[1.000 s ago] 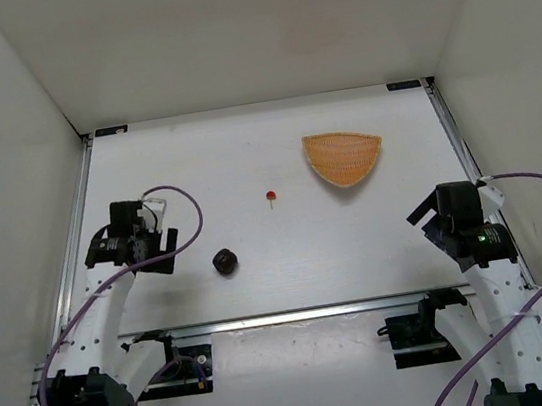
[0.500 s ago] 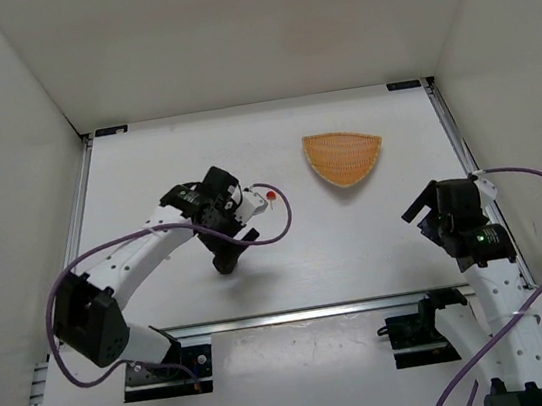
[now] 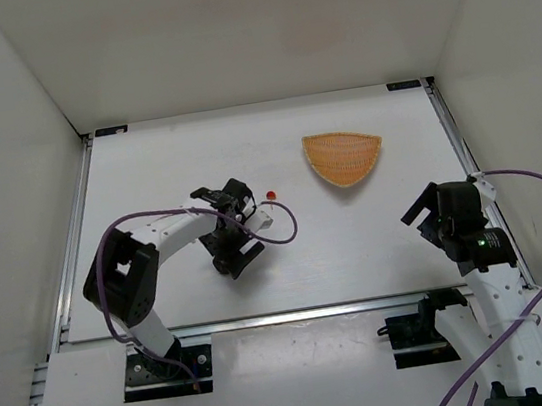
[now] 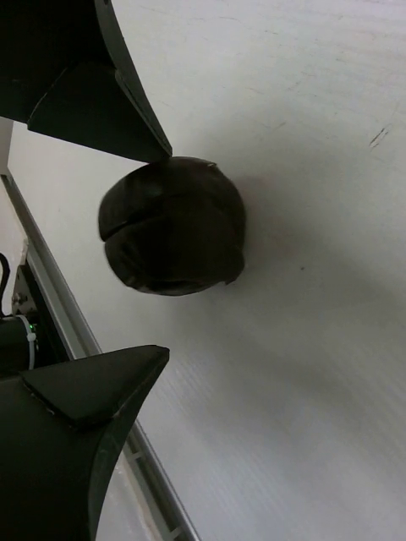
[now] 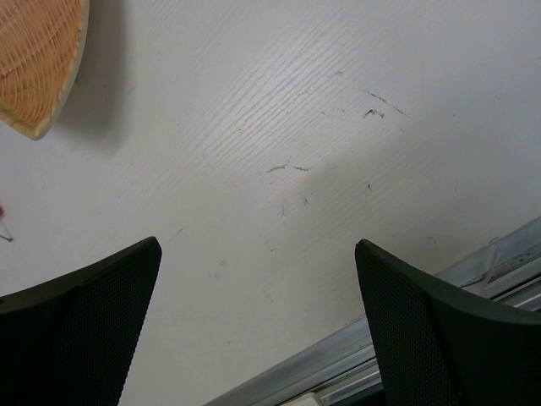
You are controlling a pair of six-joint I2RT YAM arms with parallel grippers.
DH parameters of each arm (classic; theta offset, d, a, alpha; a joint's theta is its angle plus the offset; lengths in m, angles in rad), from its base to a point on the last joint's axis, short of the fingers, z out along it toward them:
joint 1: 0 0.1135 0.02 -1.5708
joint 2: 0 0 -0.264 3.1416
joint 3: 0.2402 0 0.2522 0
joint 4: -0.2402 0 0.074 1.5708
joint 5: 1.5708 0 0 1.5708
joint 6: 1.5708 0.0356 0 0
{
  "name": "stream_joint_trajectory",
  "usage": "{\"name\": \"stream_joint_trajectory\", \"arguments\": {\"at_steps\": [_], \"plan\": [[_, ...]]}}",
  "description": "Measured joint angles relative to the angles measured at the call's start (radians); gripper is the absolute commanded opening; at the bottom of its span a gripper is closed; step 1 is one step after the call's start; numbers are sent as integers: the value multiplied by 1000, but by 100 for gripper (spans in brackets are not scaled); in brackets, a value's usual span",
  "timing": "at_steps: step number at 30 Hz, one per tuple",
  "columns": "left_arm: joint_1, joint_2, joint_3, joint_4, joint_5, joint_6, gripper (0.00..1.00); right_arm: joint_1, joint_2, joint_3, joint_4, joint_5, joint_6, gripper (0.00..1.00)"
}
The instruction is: Place and organize the fake fruits in the fruit bowl
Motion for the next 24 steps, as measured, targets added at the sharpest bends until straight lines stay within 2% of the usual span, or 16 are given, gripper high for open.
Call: {"name": "stream_joint_trajectory", "arguments": {"at_steps": [2,3,6,7,9,12,14,19,24], "plan": [[6,23,0,11,-1,-6,91,0,-4,0,0,0,0,100],[8,31,0,18,0,-9,79,0,-6,0,0,0,-1,100],[20,47,4,27,4,-18,56,0,-8,0,0,0,-1,100],[24,51,8,25,5,-19,44,0,-8,0,0,1,-1,100],[28,54,21,17,10,-17,37,0,-8,0,0,2,-1,100],[32,69,93,-24,10,-17,35,0,-5,0,0,2,-6,100],[27,98,200,-44,6,-11,35,0,1,0,0,1,-10,100],[-22,280,675,-51,-6,21,35,0,56,0,31,-9,-22,100],[-65,531,1107,110,9,35,36,0,98,-2,77,-21,-27,100]]}}
